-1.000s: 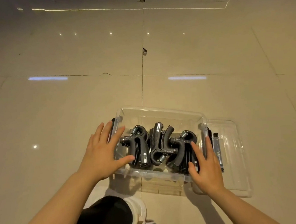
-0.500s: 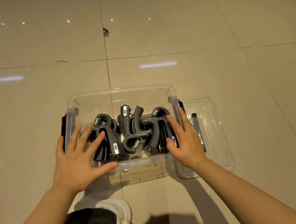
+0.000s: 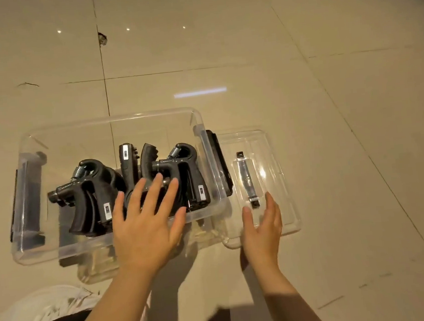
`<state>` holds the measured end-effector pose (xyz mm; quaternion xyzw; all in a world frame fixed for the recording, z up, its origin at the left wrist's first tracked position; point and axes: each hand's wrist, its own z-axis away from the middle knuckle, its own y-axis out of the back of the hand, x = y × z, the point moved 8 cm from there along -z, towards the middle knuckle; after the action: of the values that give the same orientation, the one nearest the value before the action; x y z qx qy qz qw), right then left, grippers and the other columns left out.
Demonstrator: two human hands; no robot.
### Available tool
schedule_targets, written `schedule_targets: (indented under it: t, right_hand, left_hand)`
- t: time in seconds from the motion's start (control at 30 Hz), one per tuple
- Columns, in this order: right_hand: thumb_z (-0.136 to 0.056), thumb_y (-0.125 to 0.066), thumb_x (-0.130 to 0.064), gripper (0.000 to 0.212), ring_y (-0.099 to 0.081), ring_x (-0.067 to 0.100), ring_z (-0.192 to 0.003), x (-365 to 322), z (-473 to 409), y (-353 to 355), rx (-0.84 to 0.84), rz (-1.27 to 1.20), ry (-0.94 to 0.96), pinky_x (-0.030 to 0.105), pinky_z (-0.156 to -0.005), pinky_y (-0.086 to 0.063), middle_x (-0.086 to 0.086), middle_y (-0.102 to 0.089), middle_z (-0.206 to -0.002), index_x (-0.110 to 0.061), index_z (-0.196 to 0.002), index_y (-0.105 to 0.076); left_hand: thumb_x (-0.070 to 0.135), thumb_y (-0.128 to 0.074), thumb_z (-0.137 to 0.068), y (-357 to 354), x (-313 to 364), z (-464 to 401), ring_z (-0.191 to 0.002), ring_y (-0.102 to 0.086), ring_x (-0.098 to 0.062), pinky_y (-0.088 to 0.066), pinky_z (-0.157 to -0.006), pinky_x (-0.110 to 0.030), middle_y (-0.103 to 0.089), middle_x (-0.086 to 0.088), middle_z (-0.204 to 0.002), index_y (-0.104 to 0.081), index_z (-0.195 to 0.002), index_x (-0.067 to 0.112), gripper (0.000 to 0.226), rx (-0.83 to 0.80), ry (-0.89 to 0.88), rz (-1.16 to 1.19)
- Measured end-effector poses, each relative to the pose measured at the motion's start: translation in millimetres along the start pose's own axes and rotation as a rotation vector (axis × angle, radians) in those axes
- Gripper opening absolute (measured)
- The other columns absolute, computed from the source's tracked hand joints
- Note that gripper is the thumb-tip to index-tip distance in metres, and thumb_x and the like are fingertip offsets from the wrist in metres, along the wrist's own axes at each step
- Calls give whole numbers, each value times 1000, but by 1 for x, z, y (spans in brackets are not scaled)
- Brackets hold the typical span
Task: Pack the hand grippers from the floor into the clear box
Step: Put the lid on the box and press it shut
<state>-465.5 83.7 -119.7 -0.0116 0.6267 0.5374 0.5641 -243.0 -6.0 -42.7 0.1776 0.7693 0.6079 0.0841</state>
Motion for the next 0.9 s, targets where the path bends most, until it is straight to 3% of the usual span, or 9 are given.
schedule_targets:
  t: [0.1,0.17,0.3,0.4,0.6,0.67,0.8,0.9]
  right_hand:
    - [-90,-51,-46,68,-13,25,-143,74,-16,35,27,160,-194,48,-115,-19,4,-15,-156,-31,-147,-19]
    - [-90,-54,-44,73,-9,27,-144,96,-37,52,13,232,-254,47,-116,-16,7,-13,-157,-24,-149,-16]
    - [-88,-58,-42,77,-26,33,-138,104,-65,41,-104,185,-423,44,-111,-28,13,-19,-153,-23,-150,-15]
    - [-92,-55,-31,70,-38,34,-132,94,-56,32,-48,86,-473,39,-104,-34,13,-33,-148,-20,-149,-16]
    - [-94,-53,-20,59,-46,32,-124,65,-32,52,175,-250,-602,39,-104,-38,9,-33,-146,-17,-147,-27]
    - [-95,-50,-24,49,-53,31,-117,45,-30,59,144,-346,-559,44,-102,-43,7,-46,-137,-18,-142,-38]
    - [-94,-54,-30,30,-61,20,-93,-4,-13,70,12,-424,-451,41,-93,-51,-1,-62,-108,-19,-122,-55]
    - [-89,-62,-15,25,-57,17,-85,-29,9,62,-136,-590,-528,42,-82,-56,1,-58,-100,-21,-112,-55]
  left_hand:
    - [43,-37,-95,0,3,-1,-119,-53,-30,-35,-101,-48,-58,-5,-130,-53,-132,24,45,81,-24,-30]
    - [42,-40,-95,-2,4,1,-118,-55,-29,-36,-100,-47,-59,-4,-129,-55,-131,24,43,108,-42,-43]
    - [41,-41,-94,-3,3,-1,-116,-56,-29,-38,-98,-46,-61,-4,-126,-57,-129,25,42,138,-49,-36]
    - [42,-40,-95,-4,1,1,-118,-55,-29,-38,-99,-46,-61,-4,-126,-57,-129,24,42,113,-27,-19]
    - [47,-29,-95,-5,0,-2,-132,-39,-31,-25,-107,-53,-51,-6,-137,-47,-137,26,50,-50,-1,10]
    - [51,-25,-93,-8,-1,-1,-138,-30,-30,-16,-109,-56,-41,-5,-145,-39,-141,29,55,-133,11,15]
    - [55,-18,-94,-8,-2,-1,-143,-12,-25,9,-109,-54,-20,-3,-154,-23,-146,33,56,-196,-33,2]
    - [53,-19,-95,5,1,8,-143,-8,-26,-1,-109,-62,-25,-5,-153,-22,-146,31,56,-223,-173,-39]
